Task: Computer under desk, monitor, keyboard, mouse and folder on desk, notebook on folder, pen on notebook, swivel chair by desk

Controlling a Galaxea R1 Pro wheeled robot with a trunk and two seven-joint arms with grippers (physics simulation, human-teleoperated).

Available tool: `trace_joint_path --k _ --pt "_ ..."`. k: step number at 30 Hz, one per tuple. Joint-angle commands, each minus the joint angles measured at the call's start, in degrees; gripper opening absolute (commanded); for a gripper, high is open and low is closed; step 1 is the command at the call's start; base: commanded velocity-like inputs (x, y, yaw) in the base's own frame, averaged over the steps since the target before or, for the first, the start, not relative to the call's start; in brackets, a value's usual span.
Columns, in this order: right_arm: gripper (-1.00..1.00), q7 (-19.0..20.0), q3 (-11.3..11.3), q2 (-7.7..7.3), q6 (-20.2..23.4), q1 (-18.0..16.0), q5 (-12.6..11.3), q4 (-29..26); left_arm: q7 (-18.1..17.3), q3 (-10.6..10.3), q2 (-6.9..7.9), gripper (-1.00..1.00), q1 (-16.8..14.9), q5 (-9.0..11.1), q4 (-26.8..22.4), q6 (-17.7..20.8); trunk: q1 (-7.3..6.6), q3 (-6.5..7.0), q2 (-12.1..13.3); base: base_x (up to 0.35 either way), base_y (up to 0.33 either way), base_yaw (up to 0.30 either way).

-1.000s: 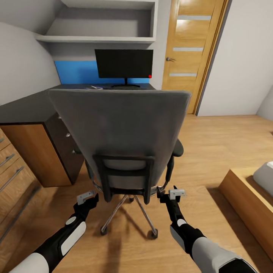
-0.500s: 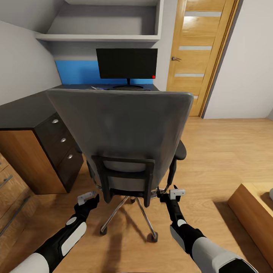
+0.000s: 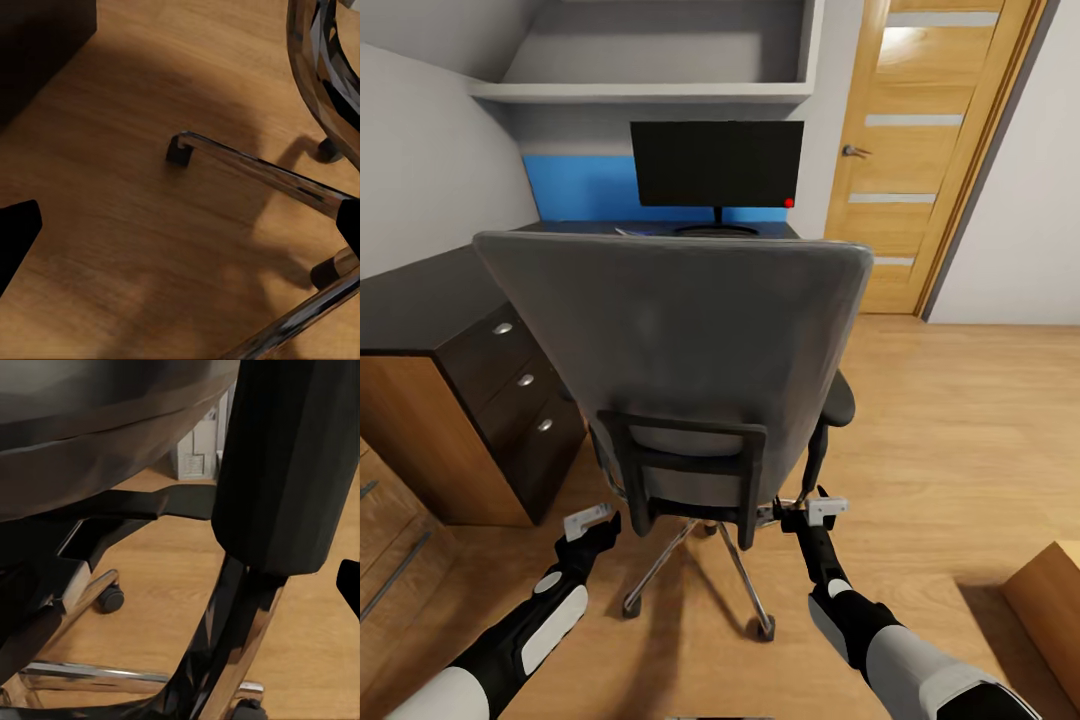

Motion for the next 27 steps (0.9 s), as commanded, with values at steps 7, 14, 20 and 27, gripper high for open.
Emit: trace_joint_path --k 7,14,20,27 --pt "1.00 -0.2 1.0 -0.02 3.4 0.0 -0.5 0.2 -0.1 -0.8 -0.01 1.00 -0.1 0.5 -0.1 -0.3 0.03 -0.06 0.0 0.302 -0.098 0.003" --pt "1.00 -0.5 1.0 -0.02 3.1 0.0 -0.5 0.1 -0.1 -0.8 -0.03 1.00 -0.1 0.5 -0.1 -0.3 0.03 -0.16 0.0 0.302 -0.098 0.068" --pt "1.00 -1.5 1.0 -0.02 3.0 0.0 -0.5 0.1 -0.1 -0.8 -0.03 1.00 -0.1 0.5 -0.1 -0.2 0.03 -0.25 0.0 0.302 -0.098 0.079" --pt "1.00 -1.6 1.0 -0.02 3.0 0.0 -0.5 0.2 -0.1 -0.8 -0.02 1.00 -0.1 0.5 -0.1 -0.2 0.03 -0.25 0.0 0.302 -0.042 0.106"
